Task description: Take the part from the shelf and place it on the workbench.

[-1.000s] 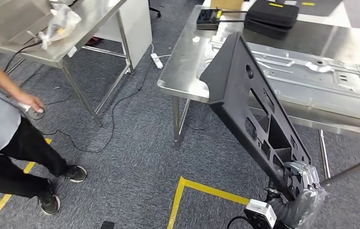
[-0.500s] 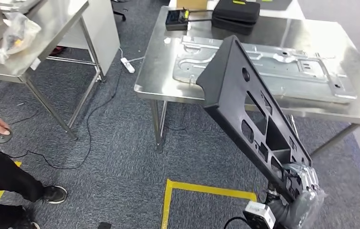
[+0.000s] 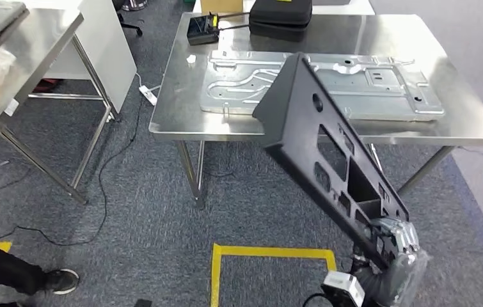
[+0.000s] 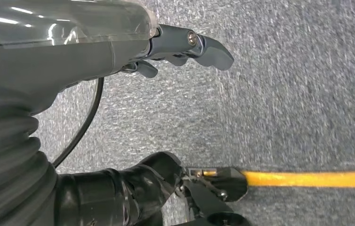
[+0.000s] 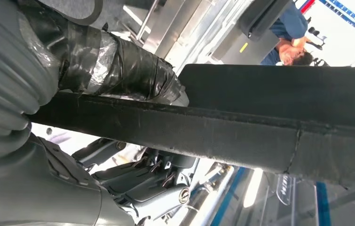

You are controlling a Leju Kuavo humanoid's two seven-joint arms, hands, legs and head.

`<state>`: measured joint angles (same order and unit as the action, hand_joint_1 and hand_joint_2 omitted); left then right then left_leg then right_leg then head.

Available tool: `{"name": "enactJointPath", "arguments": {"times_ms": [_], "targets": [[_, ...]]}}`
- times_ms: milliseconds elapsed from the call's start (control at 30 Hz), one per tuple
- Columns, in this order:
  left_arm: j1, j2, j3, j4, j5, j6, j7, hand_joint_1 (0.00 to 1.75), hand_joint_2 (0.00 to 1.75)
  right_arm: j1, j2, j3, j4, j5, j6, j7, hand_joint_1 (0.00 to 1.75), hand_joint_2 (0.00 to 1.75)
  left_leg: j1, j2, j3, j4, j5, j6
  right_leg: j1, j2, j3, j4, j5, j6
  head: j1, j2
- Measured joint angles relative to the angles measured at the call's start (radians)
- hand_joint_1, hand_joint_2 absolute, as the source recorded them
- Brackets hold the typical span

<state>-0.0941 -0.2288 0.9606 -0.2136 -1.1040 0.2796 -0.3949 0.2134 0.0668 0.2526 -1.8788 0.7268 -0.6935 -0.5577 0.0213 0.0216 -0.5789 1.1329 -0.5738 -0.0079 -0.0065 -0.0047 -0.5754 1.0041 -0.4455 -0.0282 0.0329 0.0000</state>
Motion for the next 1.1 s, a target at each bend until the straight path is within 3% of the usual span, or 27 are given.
{"name": "enactJointPath", "arguments": {"times_ms": [67,100,133,200,267,433,500,567,600,633,700,767,800,867,933,1000,1067,1100], "targets": [[0.001,0.001,0.000,0.000,0.000,-0.001,0.000,0.00,1.75,-0.006,-0.006,0.011,0.008,0.003,0.001,0.010,1.75,1.75,0.001,-0.011,-0.071,0.125,-0.046,-0.002,0.003,0.005,0.002,0.001,-0.004,-0.008,-0.001,0.000],[0.002,0.002,0.000,0.000,0.000,-0.002,0.000,0.00,1.75,-0.006,-0.009,0.015,0.012,0.008,0.001,0.013,1.75,1.75,0.001,-0.013,-0.093,0.156,-0.045,-0.003,0.004,0.008,0.003,0.003,-0.006,-0.009,-0.001,0.000],[0.003,0.002,0.000,0.000,-0.001,-0.003,0.000,0.00,1.75,-0.006,-0.011,0.018,0.015,0.015,0.000,0.015,1.75,1.75,0.001,-0.013,-0.098,0.151,-0.025,-0.003,0.005,0.013,0.004,0.006,-0.009,-0.009,-0.001,0.000],[0.004,0.003,0.000,0.000,-0.003,-0.005,0.000,0.00,1.75,-0.006,-0.013,0.022,0.020,0.030,0.000,0.017,1.75,1.75,0.001,-0.014,-0.059,0.042,0.053,0.000,0.005,0.021,0.007,0.016,-0.019,-0.005,-0.001,0.000],[0.002,0.005,0.000,0.000,-0.004,-0.010,-0.001,0.00,1.75,-0.008,-0.013,0.025,0.023,0.037,0.000,0.018,1.75,1.75,-0.002,-0.019,-0.014,-0.065,0.098,0.007,0.008,0.026,0.005,0.031,-0.030,0.004,-0.001,0.000],[0.001,0.007,-0.001,0.000,-0.007,-0.024,-0.006,0.00,1.75,-0.009,-0.014,0.025,0.027,0.038,0.000,0.032,1.75,1.75,-0.003,-0.020,0.002,-0.104,0.105,0.029,0.005,0.025,-0.004,0.051,-0.047,0.030,0.001,0.000],[0.001,0.007,-0.002,0.000,-0.008,-0.035,-0.008,0.00,1.75,-0.012,-0.014,0.025,0.028,0.041,-0.001,0.035,1.75,1.75,0.001,-0.017,0.007,-0.112,0.109,0.037,0.000,0.019,-0.041,0.131,-0.093,0.042,0.003,0.000],[0.002,0.007,-0.002,0.000,-0.008,-0.045,-0.011,0.00,1.75,-0.013,-0.015,0.025,0.032,0.047,-0.001,0.034,1.75,1.75,0.002,-0.013,0.007,-0.112,0.108,0.039,-0.007,0.016,-0.106,0.257,-0.146,0.052,0.004,0.000],[0.002,0.007,-0.002,0.000,-0.009,-0.048,-0.012,0.00,1.75,-0.013,-0.016,0.025,0.035,0.049,-0.001,0.034,1.75,1.75,0.002,-0.012,0.008,-0.112,0.107,0.039,-0.010,0.015,-0.129,0.298,-0.153,0.056,0.004,0.000],[0.003,0.007,-0.002,0.000,-0.010,-0.050,-0.012,0.00,1.75,-0.013,-0.016,0.025,0.037,0.051,-0.001,0.034,1.75,1.75,0.002,-0.011,0.009,-0.112,0.106,0.038,-0.014,0.013,-0.135,0.303,-0.140,0.059,0.004,0.000],[0.003,0.007,-0.002,0.000,-0.011,-0.051,-0.014,0.00,1.75,-0.013,-0.018,0.025,0.040,0.052,-0.001,0.033,1.75,1.75,0.005,-0.011,0.015,-0.112,0.102,0.033,-0.019,0.008,-0.089,0.200,-0.069,0.061,0.004,0.000],[0.003,0.007,-0.002,0.000,-0.013,-0.052,-0.015,0.00,1.75,-0.015,-0.018,0.025,0.041,0.052,-0.001,0.030,1.75,1.75,0.004,-0.011,0.020,-0.111,0.098,0.024,-0.016,0.002,-0.030,0.075,-0.022,0.056,0.004,0.000],[0.002,0.007,-0.002,0.000,-0.014,-0.052,-0.015,0.00,1.75,-0.015,-0.018,0.025,0.041,0.051,-0.001,0.028,1.75,1.75,0.003,-0.011,0.020,-0.112,0.097,0.018,-0.013,0.001,-0.017,0.044,-0.017,0.051,0.003,0.000],[0.002,0.007,-0.003,0.000,-0.017,-0.052,-0.015,0.00,1.75,-0.015,-0.018,0.024,0.042,0.050,-0.001,0.026,1.75,1.75,0.001,-0.010,0.022,-0.116,0.097,0.003,-0.006,0.005,-0.016,0.033,-0.020,0.038,0.003,0.000],[0.002,0.007,-0.003,0.000,-0.017,-0.053,-0.015,0.00,1.75,-0.015,-0.018,0.024,0.041,0.049,-0.001,0.025,1.75,1.75,0.003,-0.010,0.022,-0.110,0.088,-0.008,-0.008,0.007,-0.009,0.024,-0.017,0.022,0.002,0.000],[0.002,0.008,-0.003,0.000,-0.018,-0.053,-0.015,0.00,1.75,-0.015,-0.018,0.024,0.041,0.049,-0.001,0.024,1.75,1.75,0.005,-0.012,-0.009,-0.039,0.043,-0.011,-0.010,0.007,-0.001,0.015,-0.014,0.006,0.001,0.000],[0.003,0.008,-0.003,0.000,-0.018,-0.053,-0.015,0.00,1.75,-0.015,-0.018,0.024,0.041,0.049,-0.001,0.023,1.75,1.75,0.003,-0.013,-0.075,0.096,-0.019,-0.011,-0.003,0.006,0.000,0.016,-0.017,-0.004,0.000,0.000],[0.004,0.008,-0.003,0.000,-0.018,-0.053,-0.015,0.00,1.75,-0.014,-0.018,0.024,0.042,0.049,-0.001,0.023,1.75,1.75,0.002,-0.013,-0.103,0.151,-0.035,-0.010,0.001,0.007,0.000,0.018,-0.019,-0.007,0.000,0.000]]}}
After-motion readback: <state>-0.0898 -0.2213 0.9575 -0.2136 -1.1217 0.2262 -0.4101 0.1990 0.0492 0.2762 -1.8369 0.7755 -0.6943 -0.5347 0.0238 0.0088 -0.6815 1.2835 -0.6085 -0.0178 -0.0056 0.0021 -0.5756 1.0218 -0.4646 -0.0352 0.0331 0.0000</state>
